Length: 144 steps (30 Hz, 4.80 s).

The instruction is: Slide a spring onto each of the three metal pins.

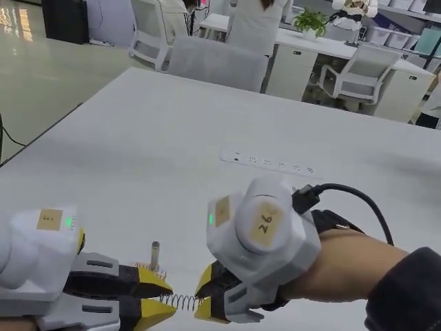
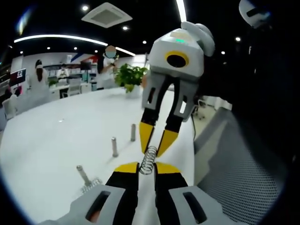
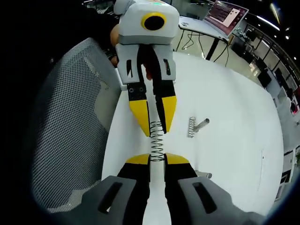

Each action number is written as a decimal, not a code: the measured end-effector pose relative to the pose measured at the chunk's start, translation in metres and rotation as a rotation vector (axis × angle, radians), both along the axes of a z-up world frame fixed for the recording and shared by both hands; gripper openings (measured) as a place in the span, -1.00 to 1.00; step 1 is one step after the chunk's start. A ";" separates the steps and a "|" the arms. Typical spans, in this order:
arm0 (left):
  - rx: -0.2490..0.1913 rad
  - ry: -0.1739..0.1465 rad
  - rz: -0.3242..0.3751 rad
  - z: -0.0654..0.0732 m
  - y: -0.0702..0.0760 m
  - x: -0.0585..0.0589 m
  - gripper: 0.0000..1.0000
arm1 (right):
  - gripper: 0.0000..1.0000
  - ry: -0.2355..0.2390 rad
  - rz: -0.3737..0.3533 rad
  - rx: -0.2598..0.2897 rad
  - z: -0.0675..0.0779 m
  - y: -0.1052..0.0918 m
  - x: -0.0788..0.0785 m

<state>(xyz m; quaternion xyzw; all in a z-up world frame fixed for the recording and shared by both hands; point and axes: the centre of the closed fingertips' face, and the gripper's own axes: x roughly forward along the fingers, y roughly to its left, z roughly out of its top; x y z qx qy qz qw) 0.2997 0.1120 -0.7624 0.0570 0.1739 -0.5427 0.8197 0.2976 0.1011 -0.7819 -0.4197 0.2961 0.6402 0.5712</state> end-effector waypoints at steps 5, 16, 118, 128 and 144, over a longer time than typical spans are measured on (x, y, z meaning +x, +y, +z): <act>-0.005 0.002 -0.019 0.001 -0.002 -0.004 -0.94 | -0.85 -0.015 0.003 0.000 0.001 0.000 0.002; -0.009 0.012 -0.022 0.002 -0.001 -0.005 -0.95 | -0.84 -0.001 -0.006 0.004 0.000 0.000 0.001; -0.080 0.082 0.221 0.005 0.048 -0.020 -0.04 | -0.84 0.016 -0.072 0.005 0.017 -0.021 0.010; -0.095 0.078 0.241 0.005 0.045 -0.024 -0.04 | -0.84 -0.008 -0.107 -0.023 0.018 -0.035 0.024; -0.077 0.073 0.245 0.002 0.046 -0.025 -0.05 | -0.84 -0.056 -0.149 -0.056 0.030 -0.046 0.063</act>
